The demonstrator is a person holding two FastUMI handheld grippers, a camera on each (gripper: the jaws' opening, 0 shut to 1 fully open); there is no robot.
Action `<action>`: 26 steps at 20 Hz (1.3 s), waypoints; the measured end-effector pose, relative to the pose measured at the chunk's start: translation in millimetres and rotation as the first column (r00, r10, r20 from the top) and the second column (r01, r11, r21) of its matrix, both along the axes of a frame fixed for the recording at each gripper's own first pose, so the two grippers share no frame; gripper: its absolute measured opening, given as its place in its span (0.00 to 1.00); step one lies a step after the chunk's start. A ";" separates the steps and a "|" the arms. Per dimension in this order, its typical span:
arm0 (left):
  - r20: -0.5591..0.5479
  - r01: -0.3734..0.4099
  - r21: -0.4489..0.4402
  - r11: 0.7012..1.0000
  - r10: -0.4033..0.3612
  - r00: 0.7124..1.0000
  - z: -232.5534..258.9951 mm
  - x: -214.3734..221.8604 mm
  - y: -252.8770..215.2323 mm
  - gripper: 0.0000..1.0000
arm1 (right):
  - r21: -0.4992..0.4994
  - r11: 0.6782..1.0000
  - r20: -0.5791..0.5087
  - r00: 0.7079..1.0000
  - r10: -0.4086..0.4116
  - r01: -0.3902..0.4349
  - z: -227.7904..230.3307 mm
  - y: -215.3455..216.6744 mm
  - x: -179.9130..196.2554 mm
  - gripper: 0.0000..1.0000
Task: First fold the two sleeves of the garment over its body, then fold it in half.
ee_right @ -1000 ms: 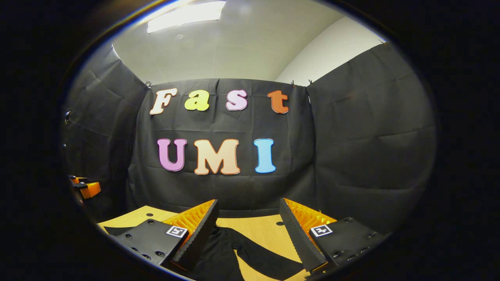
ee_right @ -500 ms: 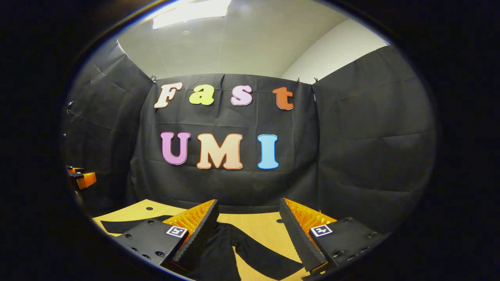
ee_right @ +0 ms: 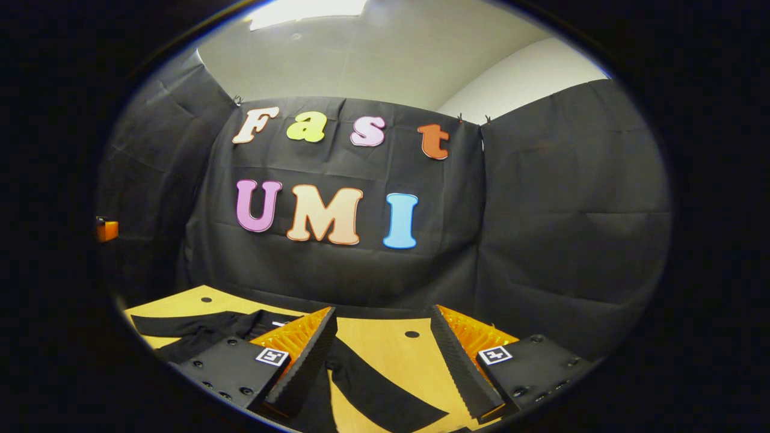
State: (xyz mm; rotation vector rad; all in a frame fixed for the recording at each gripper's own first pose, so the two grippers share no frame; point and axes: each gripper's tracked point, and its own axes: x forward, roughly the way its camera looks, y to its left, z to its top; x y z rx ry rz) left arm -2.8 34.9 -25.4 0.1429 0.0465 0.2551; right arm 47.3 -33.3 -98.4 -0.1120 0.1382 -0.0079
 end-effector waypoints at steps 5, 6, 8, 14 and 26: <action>-0.004 -0.053 0.020 0.998 0.053 0.999 -10.3 -4.8 12.5 0.93 | -0.032 0.998 -0.080 0.996 -0.049 0.046 -50.8 -35.7 10.1 1.00; -0.003 -0.060 0.016 0.998 0.060 0.998 -10.7 -5.2 12.9 0.93 | -0.031 0.998 -0.096 0.994 -0.059 0.056 -59.6 -41.4 11.2 0.98; -0.008 -0.073 0.010 0.997 0.073 0.997 -11.8 -5.1 15.5 0.93 | -0.021 0.997 -0.123 0.990 -0.072 0.070 -77.1 -50.2 14.2 1.00; -0.009 -0.125 0.034 0.992 0.125 0.992 -13.1 -5.5 19.3 0.93 | -0.045 0.995 -0.224 0.969 -0.100 0.092 -141.6 -74.3 16.7 1.00; -0.039 -0.166 0.073 0.983 0.170 0.985 -18.6 -8.3 24.3 0.93 | -0.053 0.995 -0.461 0.881 -0.103 0.088 -263.5 -94.7 22.1 0.99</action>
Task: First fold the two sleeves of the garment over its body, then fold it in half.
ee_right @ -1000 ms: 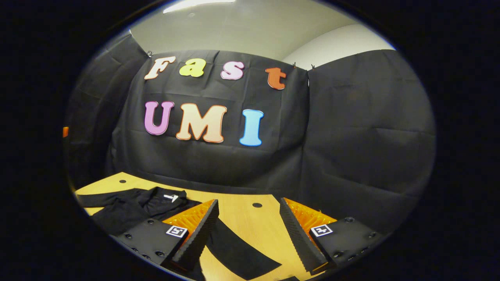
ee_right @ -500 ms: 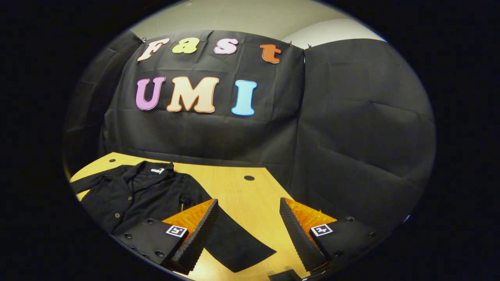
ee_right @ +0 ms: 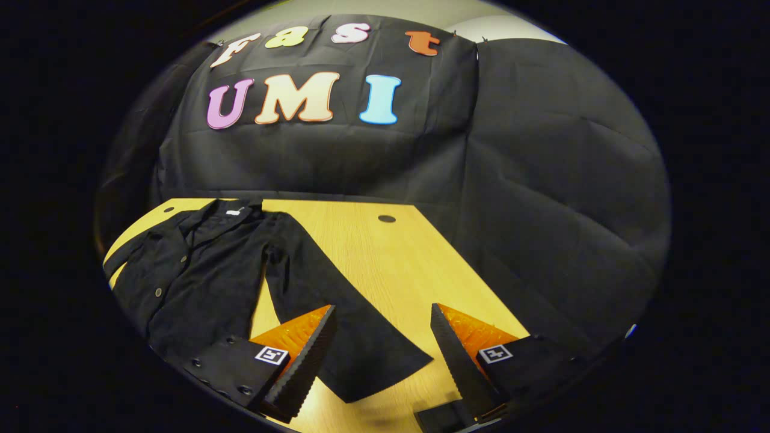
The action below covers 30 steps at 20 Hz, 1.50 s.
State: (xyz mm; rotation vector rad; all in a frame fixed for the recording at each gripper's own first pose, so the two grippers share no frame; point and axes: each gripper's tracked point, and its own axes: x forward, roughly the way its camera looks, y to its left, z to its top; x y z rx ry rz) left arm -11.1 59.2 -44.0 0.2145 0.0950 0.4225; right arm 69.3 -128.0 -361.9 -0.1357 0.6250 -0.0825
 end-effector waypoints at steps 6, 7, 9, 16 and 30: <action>-0.022 -0.028 0.011 1.000 0.028 0.999 -3.6 -0.2 3.1 0.93 | 0.033 0.999 -0.120 0.993 -0.013 0.017 -48.7 -10.1 -10.2 0.99; -0.026 -0.034 0.010 0.999 0.034 0.999 -4.7 -0.1 4.0 0.93 | 0.042 0.999 -0.133 0.991 -0.015 0.021 -54.1 -10.7 -11.2 1.00; -0.034 -0.041 0.004 0.999 0.041 0.999 -5.7 0.1 4.2 0.93 | 0.054 0.998 -0.152 0.988 -0.014 0.022 -63.5 -9.7 -11.1 0.99; -0.034 -0.047 0.005 0.999 0.047 0.998 -6.0 -23.5 10.3 0.93 | 0.075 0.997 -0.224 0.974 -0.004 0.021 -88.5 -7.5 -11.5 1.00; -0.026 -0.036 -0.003 0.999 0.036 0.999 -8.0 -19.2 7.8 0.94 | 0.151 0.988 -0.201 0.980 0.009 0.022 -96.3 -0.2 -9.7 0.72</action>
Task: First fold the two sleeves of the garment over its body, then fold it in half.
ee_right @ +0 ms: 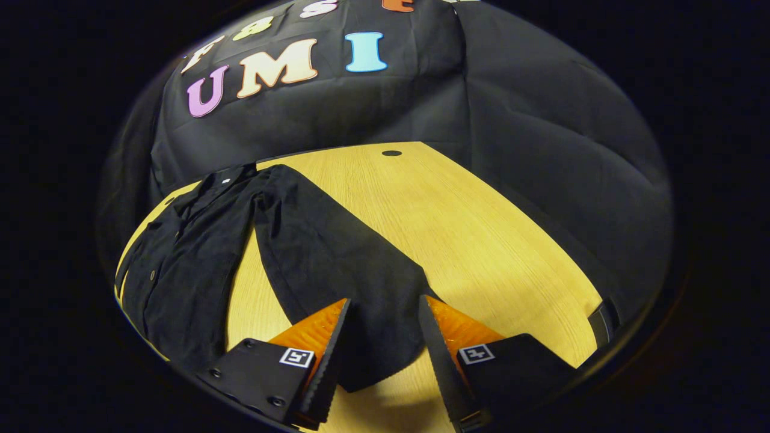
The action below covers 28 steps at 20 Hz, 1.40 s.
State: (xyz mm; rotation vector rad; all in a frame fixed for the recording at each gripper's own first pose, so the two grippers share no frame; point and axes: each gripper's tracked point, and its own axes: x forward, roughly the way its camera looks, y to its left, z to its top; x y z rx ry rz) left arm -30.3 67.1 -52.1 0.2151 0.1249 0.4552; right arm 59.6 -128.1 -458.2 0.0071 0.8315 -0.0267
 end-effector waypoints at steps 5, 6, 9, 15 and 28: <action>-0.004 0.013 -0.019 1.000 -0.013 1.000 -2.0 1.9 0.7 0.93 | 0.009 1.000 -0.009 1.000 0.012 -0.012 1.3 4.0 0.1 0.43; -0.005 0.016 -0.020 1.000 -0.017 1.000 -2.6 1.6 0.4 0.93 | 0.013 1.000 -0.013 1.000 0.016 -0.016 1.3 6.0 0.8 0.41; -0.006 0.025 -0.014 1.000 -0.025 1.000 -1.8 1.5 -0.3 0.93 | 0.029 1.000 -0.024 1.000 0.003 -0.002 0.8 6.4 0.4 0.21; -0.013 0.034 -0.012 0.999 -0.034 0.999 -1.8 0.5 -0.7 0.93 | 0.034 0.999 -0.039 0.999 0.010 -0.009 0.7 5.8 -0.1 0.10; -0.012 0.027 -0.009 1.000 -0.027 1.000 -0.7 -1.4 0.0 0.93 | 0.047 0.998 -0.069 0.996 0.055 -0.052 3.8 8.0 3.3 0.02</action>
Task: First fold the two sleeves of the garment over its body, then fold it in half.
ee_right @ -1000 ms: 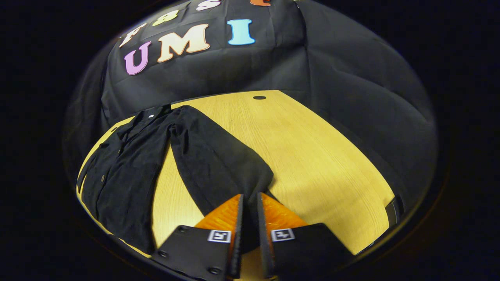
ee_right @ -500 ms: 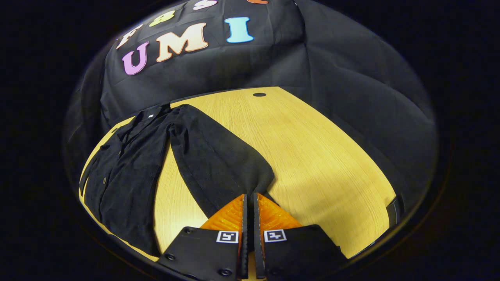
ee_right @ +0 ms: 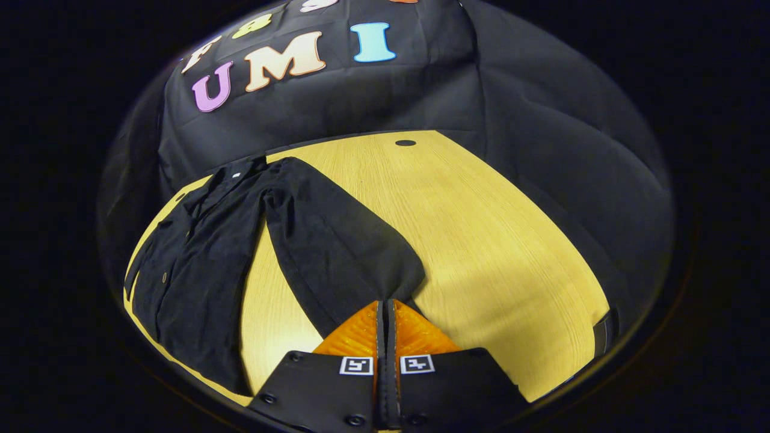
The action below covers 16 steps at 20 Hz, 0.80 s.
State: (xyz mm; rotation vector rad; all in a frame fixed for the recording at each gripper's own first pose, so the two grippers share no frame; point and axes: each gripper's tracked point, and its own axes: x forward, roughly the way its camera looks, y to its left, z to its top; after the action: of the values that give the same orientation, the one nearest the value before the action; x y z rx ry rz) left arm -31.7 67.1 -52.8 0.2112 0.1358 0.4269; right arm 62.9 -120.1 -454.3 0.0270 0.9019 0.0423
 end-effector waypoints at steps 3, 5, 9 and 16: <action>0.003 -0.008 -0.010 1.000 0.008 1.000 -1.5 -0.3 1.7 0.93 | 0.011 1.000 0.028 0.999 0.021 -0.021 13.9 8.4 9.2 0.02; 0.001 -0.012 -0.018 1.000 0.012 1.000 -1.9 -0.7 3.0 0.93 | 0.017 0.999 0.053 0.998 0.039 -0.040 25.3 14.2 17.7 0.02; -0.016 -0.017 -0.010 1.000 0.017 1.000 -4.7 -1.9 5.1 0.93 | 0.032 0.997 0.102 0.993 0.065 -0.068 51.0 26.7 40.6 0.02; -0.016 -0.020 -0.020 1.000 0.020 1.000 -5.7 -2.2 8.3 0.94 | 0.075 0.992 0.207 0.975 0.084 -0.101 106.9 69.2 82.5 0.02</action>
State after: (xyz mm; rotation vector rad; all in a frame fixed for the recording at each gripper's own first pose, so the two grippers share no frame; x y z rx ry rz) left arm -33.9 75.3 -58.5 0.1932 0.1575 0.4437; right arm 145.4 -51.0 -347.5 0.0588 0.6951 0.1678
